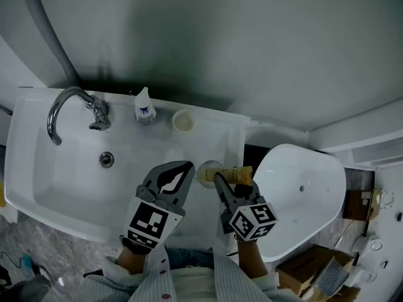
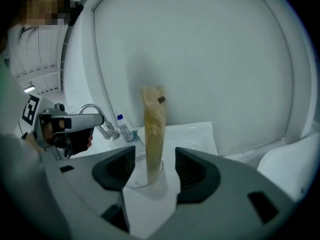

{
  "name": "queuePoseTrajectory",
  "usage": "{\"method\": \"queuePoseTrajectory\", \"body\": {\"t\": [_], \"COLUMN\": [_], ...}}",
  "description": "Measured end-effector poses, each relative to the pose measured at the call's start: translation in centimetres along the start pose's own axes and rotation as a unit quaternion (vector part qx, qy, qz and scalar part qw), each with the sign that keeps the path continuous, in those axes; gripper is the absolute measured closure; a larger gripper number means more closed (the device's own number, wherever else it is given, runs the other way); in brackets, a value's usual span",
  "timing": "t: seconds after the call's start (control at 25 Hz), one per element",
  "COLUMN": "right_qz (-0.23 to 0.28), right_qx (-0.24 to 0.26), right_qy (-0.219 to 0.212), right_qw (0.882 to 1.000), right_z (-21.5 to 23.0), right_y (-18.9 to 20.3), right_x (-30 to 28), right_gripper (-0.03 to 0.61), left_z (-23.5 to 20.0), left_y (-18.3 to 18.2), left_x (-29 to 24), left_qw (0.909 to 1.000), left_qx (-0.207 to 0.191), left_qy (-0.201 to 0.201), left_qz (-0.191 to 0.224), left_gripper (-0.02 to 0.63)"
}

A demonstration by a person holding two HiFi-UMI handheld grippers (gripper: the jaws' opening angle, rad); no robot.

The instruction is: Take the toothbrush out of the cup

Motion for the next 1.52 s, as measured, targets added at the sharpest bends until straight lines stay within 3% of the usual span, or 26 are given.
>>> {"method": "queuePoseTrajectory", "body": {"t": [0.6,1.52], "right_qz": [-0.007,0.0], "right_qx": [0.054,0.066], "right_qy": [0.022,0.038], "right_qw": [0.998,0.997], "right_z": [-0.4,-1.2], "right_y": [0.2,-1.1], "right_x": [-0.1,1.0], "right_gripper": [0.518,0.531], "left_z": [-0.3,-0.6], "left_y": [0.5,-0.1], "left_x": [-0.1,1.0], "left_qw": [1.0,0.9998], "left_qx": [0.0,-0.003], "left_qy": [-0.003,0.008], "left_qz": [-0.005,0.018], "left_gripper": [0.597,0.597]}}
Point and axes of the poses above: the fingertips, and each gripper's own axes: x backward along the fingers, z to its right, y out of its underside, the point moved 3 cm from there along x, backward along the fingers, and after that the axes turned 11 degrees about -z, right-handed, at the moved point
